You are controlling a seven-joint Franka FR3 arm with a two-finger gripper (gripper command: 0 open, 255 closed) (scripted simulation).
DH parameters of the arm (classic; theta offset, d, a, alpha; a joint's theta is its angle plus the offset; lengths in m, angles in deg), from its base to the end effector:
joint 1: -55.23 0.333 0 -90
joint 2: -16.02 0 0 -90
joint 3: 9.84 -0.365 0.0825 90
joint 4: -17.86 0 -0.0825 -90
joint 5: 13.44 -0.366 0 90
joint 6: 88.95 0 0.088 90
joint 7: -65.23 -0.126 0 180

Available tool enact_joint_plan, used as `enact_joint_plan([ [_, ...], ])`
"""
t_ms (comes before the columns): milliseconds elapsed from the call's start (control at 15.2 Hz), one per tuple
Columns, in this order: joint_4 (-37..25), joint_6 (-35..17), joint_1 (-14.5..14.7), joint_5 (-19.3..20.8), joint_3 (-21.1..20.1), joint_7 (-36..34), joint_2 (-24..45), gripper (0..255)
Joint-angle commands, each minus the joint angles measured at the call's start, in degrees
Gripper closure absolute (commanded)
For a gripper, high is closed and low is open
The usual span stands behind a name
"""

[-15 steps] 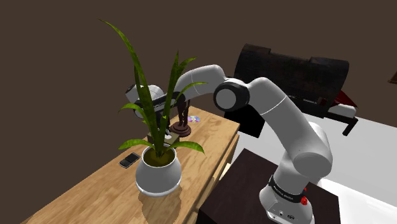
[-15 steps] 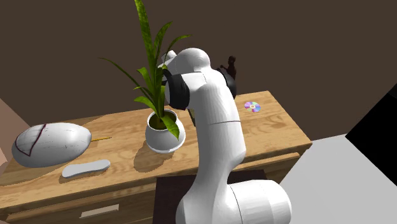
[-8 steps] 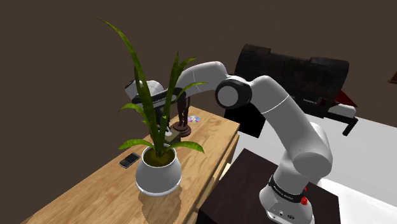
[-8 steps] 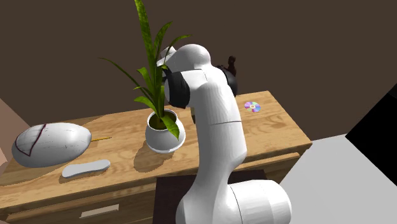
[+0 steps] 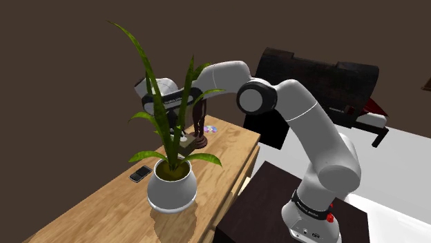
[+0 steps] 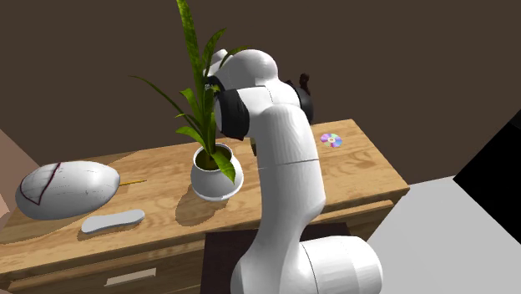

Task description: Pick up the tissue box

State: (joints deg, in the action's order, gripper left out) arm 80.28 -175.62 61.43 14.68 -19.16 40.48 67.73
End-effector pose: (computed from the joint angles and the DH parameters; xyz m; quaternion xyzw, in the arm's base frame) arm 0.7275 0.0982 0.2791 0.9568 -0.0490 -0.1563 0.2401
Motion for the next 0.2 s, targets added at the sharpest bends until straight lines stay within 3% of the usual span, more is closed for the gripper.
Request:
enact_joint_plan([
  [0, 0.0, 0.8, 0.1, -0.1, -0.1, 0.2, -0.9, 255],
  [132, -0.1, 0.9, 0.1, -0.1, -0.1, 0.3, -0.9, 255],
])
